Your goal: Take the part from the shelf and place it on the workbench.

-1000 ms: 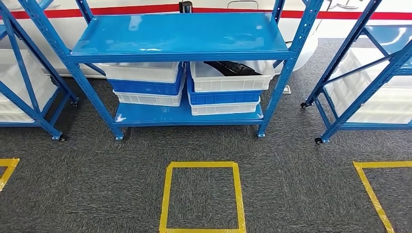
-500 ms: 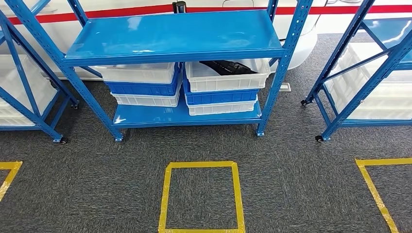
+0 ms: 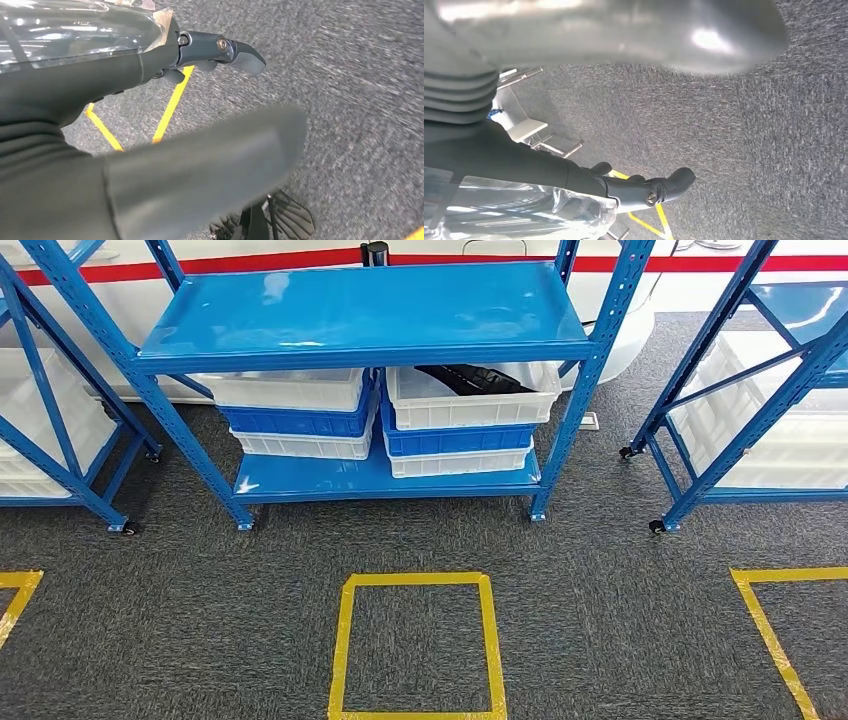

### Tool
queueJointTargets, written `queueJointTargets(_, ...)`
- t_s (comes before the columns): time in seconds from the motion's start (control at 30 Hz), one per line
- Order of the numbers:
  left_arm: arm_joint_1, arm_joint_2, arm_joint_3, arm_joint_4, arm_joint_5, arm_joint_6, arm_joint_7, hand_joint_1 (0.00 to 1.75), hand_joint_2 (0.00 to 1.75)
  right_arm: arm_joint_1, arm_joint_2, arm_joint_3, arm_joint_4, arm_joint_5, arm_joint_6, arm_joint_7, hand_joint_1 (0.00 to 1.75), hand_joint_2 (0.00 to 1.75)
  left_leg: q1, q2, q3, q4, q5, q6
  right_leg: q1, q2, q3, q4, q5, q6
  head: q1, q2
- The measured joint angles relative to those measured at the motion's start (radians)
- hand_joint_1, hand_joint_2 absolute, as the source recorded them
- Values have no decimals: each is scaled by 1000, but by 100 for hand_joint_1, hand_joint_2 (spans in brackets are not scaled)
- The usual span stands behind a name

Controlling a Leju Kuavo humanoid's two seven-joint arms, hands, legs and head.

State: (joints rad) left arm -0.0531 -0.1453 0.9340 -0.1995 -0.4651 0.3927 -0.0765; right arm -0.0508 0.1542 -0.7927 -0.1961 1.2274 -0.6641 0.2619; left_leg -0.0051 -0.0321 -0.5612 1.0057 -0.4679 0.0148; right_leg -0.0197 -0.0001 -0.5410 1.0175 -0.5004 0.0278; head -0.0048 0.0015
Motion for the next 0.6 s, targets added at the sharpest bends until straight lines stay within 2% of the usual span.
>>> queueJointTargets(0.07,0,0,-2,0,-6,-1,-5,0,175,0,0,-1,0,-8,-2,-12,0,175,-1,0,0,0,0,0,-1,0,0,0,0,0,0,0)
queueJointTargets(0.23,8,8,-57,-2,6,-13,-8,0,175,8,-4,30,-1,-79,20,-33,0,175,-2,0,0,0,-1,1,-3,0,0,-1,0,0,0,0)
queueJointTargets(0.43,25,23,-150,-14,61,-57,-1,0,175,27,-19,104,-12,-217,97,-61,0,175,-2,0,0,0,-2,3,-3,0,0,-1,0,0,0,0)
queueJointTargets(0.57,39,33,-213,-26,98,-87,5,0,0,40,-30,158,-22,-309,149,-79,0,0,-2,0,0,0,-2,3,-2,0,0,-1,0,0,0,0)
queueJointTargets(0.6,41,34,-222,-28,104,-92,5,0,0,42,-32,166,-24,-322,156,-82,0,0,-2,0,0,0,-2,3,-2,0,0,-1,0,0,0,0)
